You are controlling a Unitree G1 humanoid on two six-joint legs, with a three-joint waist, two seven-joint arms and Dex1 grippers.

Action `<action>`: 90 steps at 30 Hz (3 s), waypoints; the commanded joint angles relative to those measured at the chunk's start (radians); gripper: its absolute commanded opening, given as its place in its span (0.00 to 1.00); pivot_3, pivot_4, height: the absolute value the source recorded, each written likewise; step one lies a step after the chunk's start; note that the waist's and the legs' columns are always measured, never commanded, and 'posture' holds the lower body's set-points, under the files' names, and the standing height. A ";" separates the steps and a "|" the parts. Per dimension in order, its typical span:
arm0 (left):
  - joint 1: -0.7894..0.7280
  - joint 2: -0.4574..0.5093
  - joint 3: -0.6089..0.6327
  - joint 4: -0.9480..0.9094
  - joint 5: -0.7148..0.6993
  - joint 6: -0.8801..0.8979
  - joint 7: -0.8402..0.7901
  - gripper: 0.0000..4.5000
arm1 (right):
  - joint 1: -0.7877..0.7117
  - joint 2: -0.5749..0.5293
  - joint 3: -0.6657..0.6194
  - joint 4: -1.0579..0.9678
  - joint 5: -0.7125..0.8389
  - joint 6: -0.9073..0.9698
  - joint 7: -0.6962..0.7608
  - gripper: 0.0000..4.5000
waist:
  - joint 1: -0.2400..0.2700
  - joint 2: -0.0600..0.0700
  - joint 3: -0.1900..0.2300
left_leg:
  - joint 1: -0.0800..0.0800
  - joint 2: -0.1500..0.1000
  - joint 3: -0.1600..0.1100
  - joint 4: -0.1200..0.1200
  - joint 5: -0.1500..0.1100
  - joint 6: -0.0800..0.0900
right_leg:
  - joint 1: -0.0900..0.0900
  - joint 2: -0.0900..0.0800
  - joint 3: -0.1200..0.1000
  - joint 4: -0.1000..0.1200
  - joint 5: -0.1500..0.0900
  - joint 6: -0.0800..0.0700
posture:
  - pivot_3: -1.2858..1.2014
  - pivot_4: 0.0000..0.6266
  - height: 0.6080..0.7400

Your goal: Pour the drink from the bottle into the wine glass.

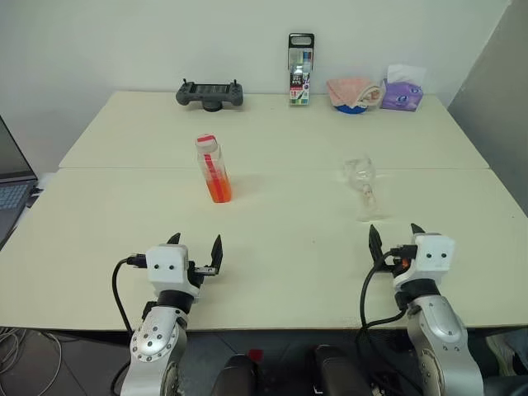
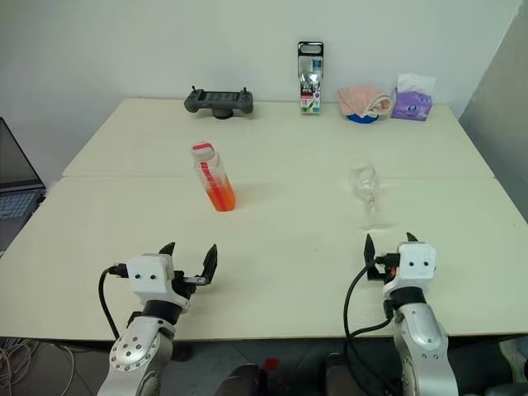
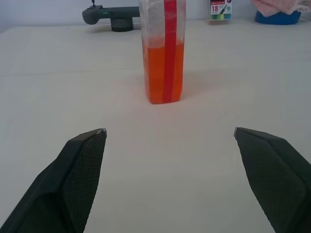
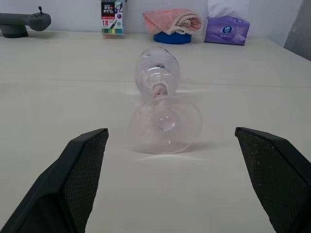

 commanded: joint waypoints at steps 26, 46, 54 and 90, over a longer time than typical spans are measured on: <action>-0.602 -0.025 0.038 0.423 0.122 -0.054 0.187 1.00 | -0.636 -0.216 0.126 0.219 0.318 0.299 0.470 0.99 | 0.000 -0.002 0.000 | -0.001 0.000 -0.002 0.001 0.001 0.001 | 0.001 0.001 -0.002 -0.001 0.007 -0.004 | 0.52 0.24 1.00; -0.901 -0.029 0.038 0.859 0.141 -0.248 0.273 1.00 | -0.627 -0.215 0.163 0.244 0.292 0.274 0.482 0.99 | 0.000 -0.002 0.000 | -0.001 0.000 -0.002 0.001 0.001 0.000 | 0.000 0.001 -0.002 0.000 0.007 -0.003 | 0.52 0.24 1.00; -0.925 -0.022 0.046 0.919 0.137 -0.291 0.269 1.00 | -0.607 -0.211 0.167 0.222 0.285 0.281 0.469 0.99 | 0.000 -0.002 0.000 | -0.001 0.000 -0.002 0.002 0.001 0.000 | 0.000 0.001 -0.002 0.000 0.005 -0.001 | 0.52 0.24 1.00; -0.651 0.219 -0.168 0.352 -0.333 -0.057 -0.684 0.38 | -0.735 -0.360 -0.104 -0.146 0.870 0.807 0.361 1.00 | -0.005 -0.001 0.001 | -0.001 0.001 -0.003 0.000 0.001 0.000 | -0.001 0.002 -0.002 0.001 0.006 -0.002 | 0.52 0.24 1.00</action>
